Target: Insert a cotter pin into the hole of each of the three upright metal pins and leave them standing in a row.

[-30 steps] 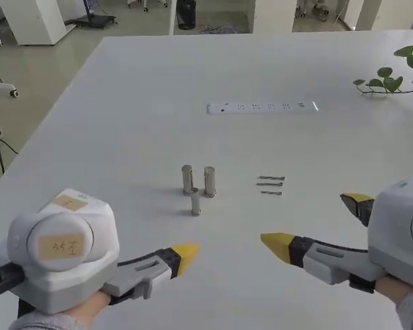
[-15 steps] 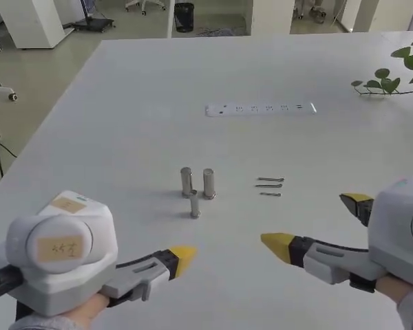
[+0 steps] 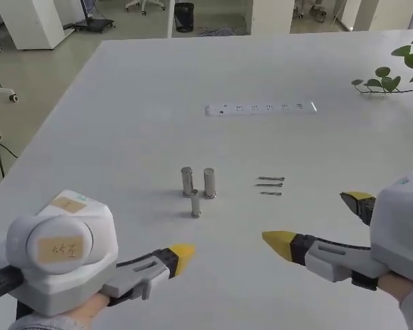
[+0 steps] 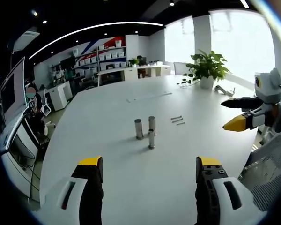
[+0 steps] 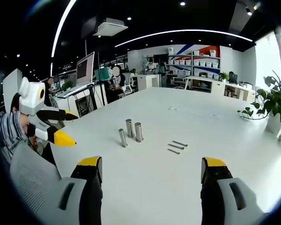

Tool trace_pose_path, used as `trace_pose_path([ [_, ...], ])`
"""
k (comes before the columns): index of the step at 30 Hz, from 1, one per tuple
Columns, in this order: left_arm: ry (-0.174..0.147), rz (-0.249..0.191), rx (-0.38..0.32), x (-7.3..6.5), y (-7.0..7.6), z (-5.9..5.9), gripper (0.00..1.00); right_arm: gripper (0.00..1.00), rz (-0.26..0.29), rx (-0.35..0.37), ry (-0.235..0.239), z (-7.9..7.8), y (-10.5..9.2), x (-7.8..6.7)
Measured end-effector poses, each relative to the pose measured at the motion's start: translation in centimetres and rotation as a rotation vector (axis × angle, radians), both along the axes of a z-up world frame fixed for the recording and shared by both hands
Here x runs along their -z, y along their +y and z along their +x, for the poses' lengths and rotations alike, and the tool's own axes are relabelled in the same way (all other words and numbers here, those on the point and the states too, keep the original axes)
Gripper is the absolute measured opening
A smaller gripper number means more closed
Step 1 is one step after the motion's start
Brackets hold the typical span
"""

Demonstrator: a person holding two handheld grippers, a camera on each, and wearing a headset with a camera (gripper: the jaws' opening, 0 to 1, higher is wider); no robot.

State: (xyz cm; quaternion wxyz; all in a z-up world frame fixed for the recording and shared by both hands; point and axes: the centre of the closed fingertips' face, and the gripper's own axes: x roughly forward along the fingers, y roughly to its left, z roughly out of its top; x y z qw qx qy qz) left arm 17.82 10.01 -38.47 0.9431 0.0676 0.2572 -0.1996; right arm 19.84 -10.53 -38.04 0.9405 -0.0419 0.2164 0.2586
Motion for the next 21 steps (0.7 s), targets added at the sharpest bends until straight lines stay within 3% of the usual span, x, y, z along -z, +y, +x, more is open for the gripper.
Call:
trace_pose_path([
  [6, -0.006, 0.001, 0.011, 0.0, -0.1, 0.5, 0.76, 0.84, 0.005, -0.005, 0.003, 0.1, 0.0, 0.1],
  [13, -0.003, -0.007, 0.029, 0.4, -0.4, 1.9, 0.70, 0.82, 0.010, -0.011, -0.001, 0.2, 0.0, 0.1],
  [18, -0.003, -0.036, 0.069, 1.0, -1.2, 3.5, 0.59, 0.80, 0.014, -0.016, 0.001, 0.5, 0.0, 0.2],
  [21, 0.001, -0.025, 0.069, 1.8, -1.5, 4.6, 0.58, 0.78, 0.014, -0.020, 0.004, 0.7, 0.0, 0.4],
])
